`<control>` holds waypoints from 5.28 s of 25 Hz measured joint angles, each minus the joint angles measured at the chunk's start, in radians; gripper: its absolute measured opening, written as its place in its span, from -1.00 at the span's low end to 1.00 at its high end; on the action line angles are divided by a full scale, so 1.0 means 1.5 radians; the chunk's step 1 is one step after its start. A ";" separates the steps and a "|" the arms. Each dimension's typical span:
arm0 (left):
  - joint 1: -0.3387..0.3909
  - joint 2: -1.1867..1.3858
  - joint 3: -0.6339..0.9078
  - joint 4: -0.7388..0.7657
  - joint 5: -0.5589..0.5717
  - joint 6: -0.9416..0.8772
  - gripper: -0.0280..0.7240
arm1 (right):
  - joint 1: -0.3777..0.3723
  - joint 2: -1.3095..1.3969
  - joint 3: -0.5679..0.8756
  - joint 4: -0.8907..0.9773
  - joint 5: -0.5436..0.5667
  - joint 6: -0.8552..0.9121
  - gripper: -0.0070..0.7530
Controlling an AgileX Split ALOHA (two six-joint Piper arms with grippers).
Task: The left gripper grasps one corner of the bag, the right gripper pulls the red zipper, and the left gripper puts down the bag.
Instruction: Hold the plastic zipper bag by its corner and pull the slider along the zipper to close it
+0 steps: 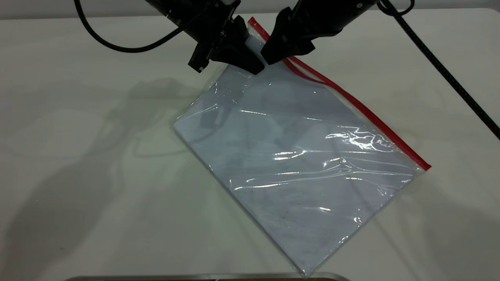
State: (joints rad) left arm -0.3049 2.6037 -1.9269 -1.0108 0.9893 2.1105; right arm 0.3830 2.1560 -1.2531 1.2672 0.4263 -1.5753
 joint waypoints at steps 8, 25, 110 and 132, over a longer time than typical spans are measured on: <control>0.000 0.000 0.000 0.000 0.001 0.001 -0.78 | 0.000 0.002 0.000 0.038 -0.014 -0.020 -0.37; 0.000 0.000 0.000 0.000 0.001 -0.037 -0.78 | 0.000 0.003 0.000 0.043 -0.011 -0.025 -0.89; -0.004 0.006 -0.002 -0.061 0.045 -0.116 -0.78 | -0.099 0.014 0.020 0.003 0.143 -0.029 -0.84; -0.010 0.005 -0.002 -0.055 0.048 -0.128 -0.78 | -0.104 0.009 0.016 -0.119 0.170 0.076 -0.74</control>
State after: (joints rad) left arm -0.3193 2.6119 -1.9301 -1.0938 1.0619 1.9189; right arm 0.2272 2.1698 -1.2288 1.0893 0.6809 -1.4610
